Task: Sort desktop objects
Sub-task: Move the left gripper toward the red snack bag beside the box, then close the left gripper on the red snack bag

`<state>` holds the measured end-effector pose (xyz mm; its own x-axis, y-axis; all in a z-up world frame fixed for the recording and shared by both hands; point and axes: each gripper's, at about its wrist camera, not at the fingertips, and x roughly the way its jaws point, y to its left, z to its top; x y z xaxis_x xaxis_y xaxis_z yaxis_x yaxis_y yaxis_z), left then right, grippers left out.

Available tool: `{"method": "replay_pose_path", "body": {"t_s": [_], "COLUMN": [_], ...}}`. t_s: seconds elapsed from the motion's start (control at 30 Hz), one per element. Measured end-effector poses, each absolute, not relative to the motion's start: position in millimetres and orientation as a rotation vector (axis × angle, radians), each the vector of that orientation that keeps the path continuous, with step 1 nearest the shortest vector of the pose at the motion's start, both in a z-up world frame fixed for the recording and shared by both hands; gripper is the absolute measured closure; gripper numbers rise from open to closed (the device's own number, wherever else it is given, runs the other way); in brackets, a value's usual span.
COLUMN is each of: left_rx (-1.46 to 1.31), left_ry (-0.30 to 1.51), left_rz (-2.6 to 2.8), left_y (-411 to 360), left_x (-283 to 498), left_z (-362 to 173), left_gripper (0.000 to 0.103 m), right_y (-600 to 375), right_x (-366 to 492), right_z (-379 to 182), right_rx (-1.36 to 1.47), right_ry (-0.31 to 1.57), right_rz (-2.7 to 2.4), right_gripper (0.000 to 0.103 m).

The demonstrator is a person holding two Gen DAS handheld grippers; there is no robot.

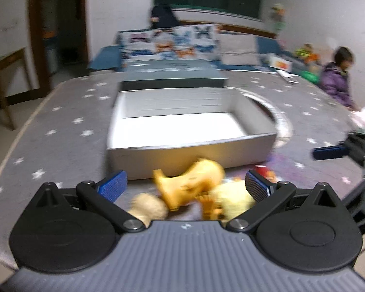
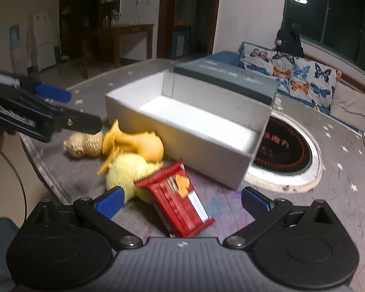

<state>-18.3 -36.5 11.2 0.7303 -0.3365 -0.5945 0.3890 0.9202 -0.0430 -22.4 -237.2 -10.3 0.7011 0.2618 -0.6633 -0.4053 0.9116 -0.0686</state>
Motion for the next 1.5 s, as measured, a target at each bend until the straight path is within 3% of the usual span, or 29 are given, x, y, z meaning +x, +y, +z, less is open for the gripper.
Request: {"method": "replay_pose_path", "body": {"t_s": [0.27,0.47,0.9,1.5], "left_rx": [0.164,0.224,0.246,0.166], "left_ry": [0.639,0.681,0.781,0.914], "left_rz": [-0.604,-0.690,-0.781,-0.860], "left_y": [-81,-106,-127,-134], "left_x": [-5,11,37,54], "left_z": [8,0,-16,-37], "left_gripper": [0.000,0.000,0.024,0.051], "right_y": [-245,-248,-258,-252], "right_x": [-22,-14,2,2], "right_z": [-20,-31,-46,-43], "right_rx": [-0.207,-0.182,-0.106,-0.130], "right_ry": [0.743,0.780,0.856,0.847], "right_rz": [0.384,0.409,0.446,0.430], "right_gripper": [0.001,0.010,0.040,0.045]}}
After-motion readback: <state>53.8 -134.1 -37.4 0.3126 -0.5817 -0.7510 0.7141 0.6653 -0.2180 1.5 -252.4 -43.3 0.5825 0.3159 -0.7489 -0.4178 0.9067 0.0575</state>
